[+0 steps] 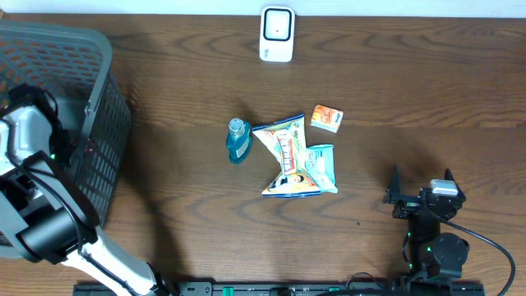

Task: Scan the item barcode
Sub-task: 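Grasp the red snack stick packet in the basket with left gripper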

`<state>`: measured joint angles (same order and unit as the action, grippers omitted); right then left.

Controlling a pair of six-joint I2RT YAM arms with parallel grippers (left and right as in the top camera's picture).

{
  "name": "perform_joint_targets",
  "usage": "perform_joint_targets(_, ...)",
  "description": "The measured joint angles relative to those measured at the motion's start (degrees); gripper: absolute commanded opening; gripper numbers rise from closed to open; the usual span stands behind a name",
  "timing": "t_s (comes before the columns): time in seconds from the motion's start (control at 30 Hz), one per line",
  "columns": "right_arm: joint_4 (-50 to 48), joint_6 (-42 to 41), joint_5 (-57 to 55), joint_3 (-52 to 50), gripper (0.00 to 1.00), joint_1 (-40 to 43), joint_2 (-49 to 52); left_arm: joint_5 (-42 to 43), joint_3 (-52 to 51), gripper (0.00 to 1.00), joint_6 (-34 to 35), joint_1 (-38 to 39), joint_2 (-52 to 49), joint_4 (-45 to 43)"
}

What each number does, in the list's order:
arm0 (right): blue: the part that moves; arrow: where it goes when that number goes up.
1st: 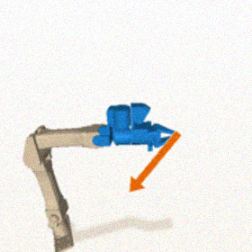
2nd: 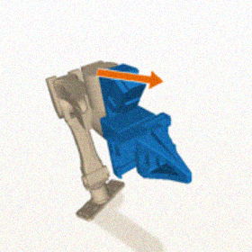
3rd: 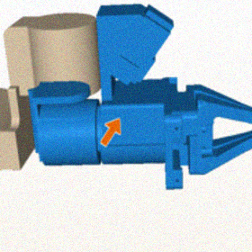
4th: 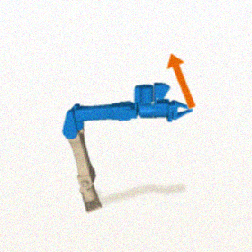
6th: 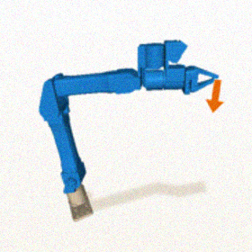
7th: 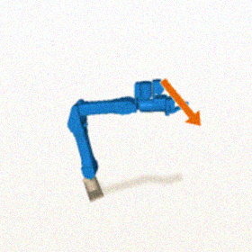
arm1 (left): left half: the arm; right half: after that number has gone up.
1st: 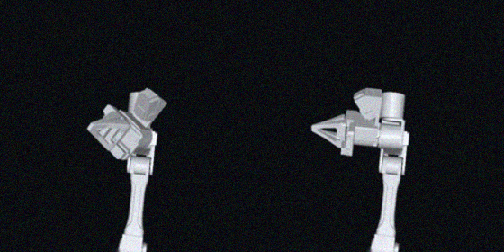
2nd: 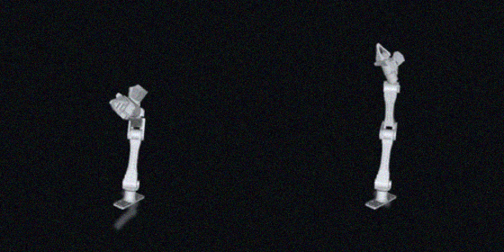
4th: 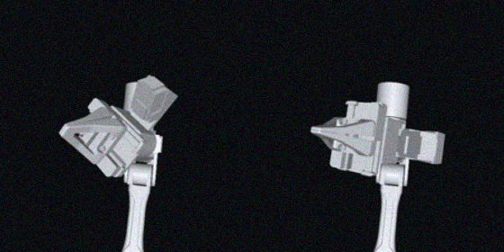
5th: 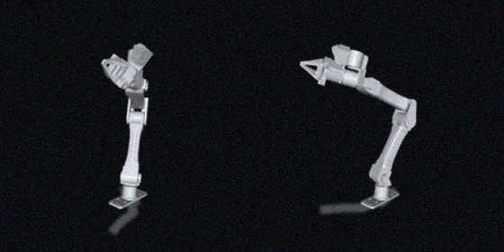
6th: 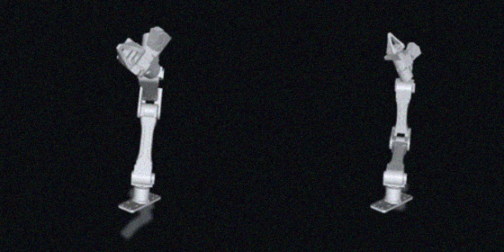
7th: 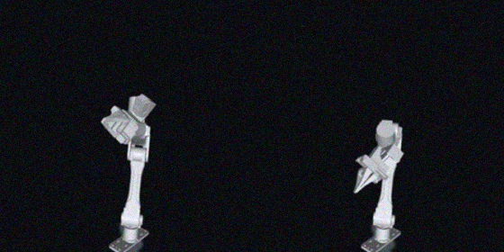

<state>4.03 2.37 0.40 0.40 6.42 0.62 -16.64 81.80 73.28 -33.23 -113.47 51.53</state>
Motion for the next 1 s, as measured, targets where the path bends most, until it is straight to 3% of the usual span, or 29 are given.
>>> perform_joint_targets(0.3,0.00,0.00,0.00,0.00,0.99,0.00,0.00,-0.35,-2.21,1.00,-6.23,-1.53,-0.90,-8.20)
perform_joint_targets(0.4,0.02,0.00,0.00,0.00,0.99,0.00,0.00,-0.42,-2.27,0.96,-7.41,-1.53,-1.09,-8.52)
perform_joint_targets(0.43,0.00,0.00,0.00,0.00,0.99,0.00,0.00,-0.42,-2.27,0.91,-7.56,-1.53,-1.16,-8.55)
perform_joint_targets(0.47,0.00,0.00,0.00,0.00,0.99,0.00,0.00,-0.39,-2.27,0.79,-7.74,-1.53,-1.18,-8.52)
perform_joint_targets(0.53,0.00,0.00,0.00,0.00,0.99,0.00,0.00,0.26,-2.25,0.33,-8.98,-1.53,-1.20,-8.96)
perform_joint_targets(0.57,0.00,0.00,0.00,0.00,0.99,0.00,0.00,0.59,-2.25,0.27,-9.53,-1.53,-1.20,-9.01)
perform_joint_targets(0.67,0.00,0.00,0.00,0.00,0.99,0.00,0.00,2.23,-2.16,0.25,-11.93,-1.46,-1.18,-8.26)
perform_joint_targets(0.87,0.02,0.00,0.00,0.00,0.99,0.00,0.00,4.81,-2.99,0.26,-15.06,-1.49,0.76,-4.22)
perform_joint_targets(0.93,0.02,0.00,0.00,0.00,0.99,0.00,0.00,5.64,-3.65,0.47,-17.16,-1.46,2.45,-3.82)
perform_joint_targets(0.97,0.02,0.00,0.00,0.00,0.99,0.00,0.00,5.99,-3.78,0.66,-18.32,-1.46,3.61,-3.72)
perform_joint_targets(1.0,0.00,0.00,0.00,0.00,0.99,0.00,0.00,6.29,-3.85,0.93,-19.12,-1.46,5.09,-3.78)
